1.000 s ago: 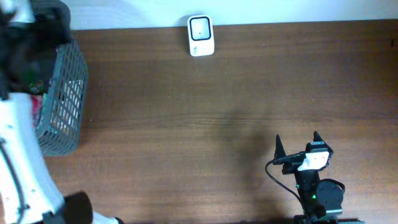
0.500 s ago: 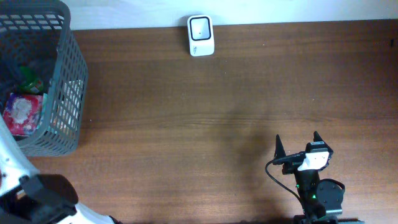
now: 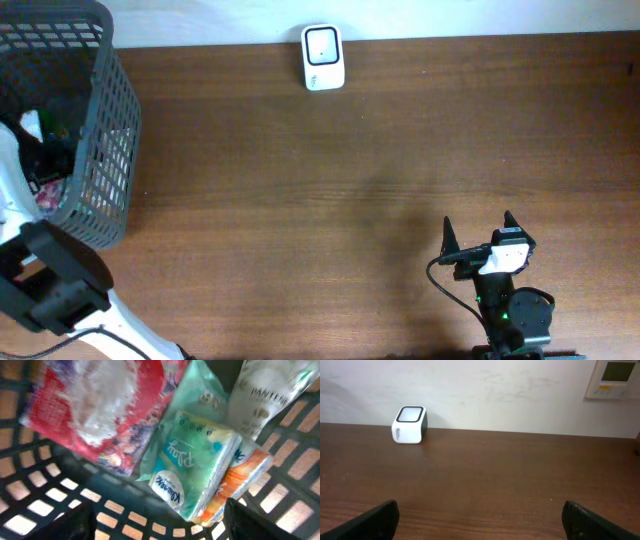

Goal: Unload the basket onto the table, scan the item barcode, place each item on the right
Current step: 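Reach the left gripper into the grey basket and grasp a small green tissue pack, then carry the green tissue pack to the table near the scanner and release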

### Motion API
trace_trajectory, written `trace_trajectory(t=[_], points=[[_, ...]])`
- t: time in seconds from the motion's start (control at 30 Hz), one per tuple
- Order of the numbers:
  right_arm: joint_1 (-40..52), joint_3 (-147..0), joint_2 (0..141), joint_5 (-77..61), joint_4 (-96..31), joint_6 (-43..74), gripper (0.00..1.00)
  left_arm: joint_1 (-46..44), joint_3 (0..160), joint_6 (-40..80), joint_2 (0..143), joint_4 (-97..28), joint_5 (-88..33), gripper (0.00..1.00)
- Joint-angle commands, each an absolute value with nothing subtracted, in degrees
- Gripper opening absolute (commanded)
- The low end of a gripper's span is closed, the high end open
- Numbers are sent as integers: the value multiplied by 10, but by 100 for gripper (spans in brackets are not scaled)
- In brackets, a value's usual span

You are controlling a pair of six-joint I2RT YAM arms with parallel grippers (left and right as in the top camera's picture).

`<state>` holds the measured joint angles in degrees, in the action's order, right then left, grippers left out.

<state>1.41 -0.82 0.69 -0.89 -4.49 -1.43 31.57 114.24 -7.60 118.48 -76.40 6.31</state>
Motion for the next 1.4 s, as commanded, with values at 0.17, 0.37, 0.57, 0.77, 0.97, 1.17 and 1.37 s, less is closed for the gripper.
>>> trace_trajectory(t=[0.17,0.37,0.57,0.77,0.97,1.17,1.37], points=[[12,-3,3,-6,-46,-8,99,318,1127,-107,1223,-780,23,64],[12,-3,3,-6,-46,-8,99,318,1117,-107,1223,-758,23,46],[12,-3,3,-6,-46,-8,99,318,1085,-106,1223,-729,23,3],[12,-3,3,-6,-46,-8,99,318,1200,-41,1221,-754,-72,0],[12,-3,3,-6,-46,-8,99,318,1489,140,1218,-782,-244,0],[12,-3,3,-6,-46,-8,99,300,1687,221,1212,-808,-314,0],[12,-3,3,-6,-46,-8,99,136,1694,265,1212,-892,-341,0]])
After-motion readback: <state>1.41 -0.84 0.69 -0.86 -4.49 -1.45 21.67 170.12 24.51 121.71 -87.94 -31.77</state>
